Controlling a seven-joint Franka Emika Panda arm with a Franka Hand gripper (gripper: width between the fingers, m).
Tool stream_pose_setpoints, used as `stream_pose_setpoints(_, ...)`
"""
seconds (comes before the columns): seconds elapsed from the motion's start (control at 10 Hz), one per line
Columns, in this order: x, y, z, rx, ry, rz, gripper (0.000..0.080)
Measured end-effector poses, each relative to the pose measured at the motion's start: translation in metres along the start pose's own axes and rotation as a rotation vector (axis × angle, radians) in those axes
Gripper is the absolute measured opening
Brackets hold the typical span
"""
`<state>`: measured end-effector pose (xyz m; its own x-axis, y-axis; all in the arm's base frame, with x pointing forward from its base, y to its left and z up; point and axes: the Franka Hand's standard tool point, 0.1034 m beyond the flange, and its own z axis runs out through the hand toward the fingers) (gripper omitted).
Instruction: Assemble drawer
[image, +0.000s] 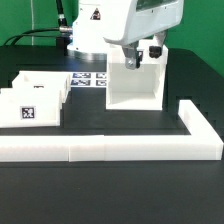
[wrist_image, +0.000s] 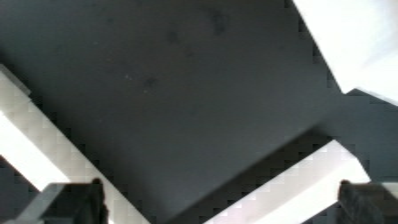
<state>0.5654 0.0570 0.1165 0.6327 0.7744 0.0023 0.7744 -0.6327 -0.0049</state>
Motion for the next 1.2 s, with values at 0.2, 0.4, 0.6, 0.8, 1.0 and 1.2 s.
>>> stream_pose_setpoints(0.2, -0.020, -0.032, -0.016, -0.039, 0.028, 0.158, 0.0649)
stream_pose_setpoints(0.4, -0.023, -0.039, -0.024, -0.043, 0.031, 0.179, 0.0649)
stream_pose_setpoints(0.6, -0.024, -0.039, -0.021, -0.040, 0.028, 0.178, 0.0649)
stream_pose_setpoints(0.8, -0.024, -0.039, -0.020, -0.039, 0.027, 0.178, 0.0649)
stream_pose_setpoints(1.0, -0.031, -0.056, -0.021, -0.044, 0.030, 0.335, 0.0649)
stream_pose_setpoints(1.2, -0.037, -0.081, -0.020, -0.020, -0.016, 0.472, 0.0649)
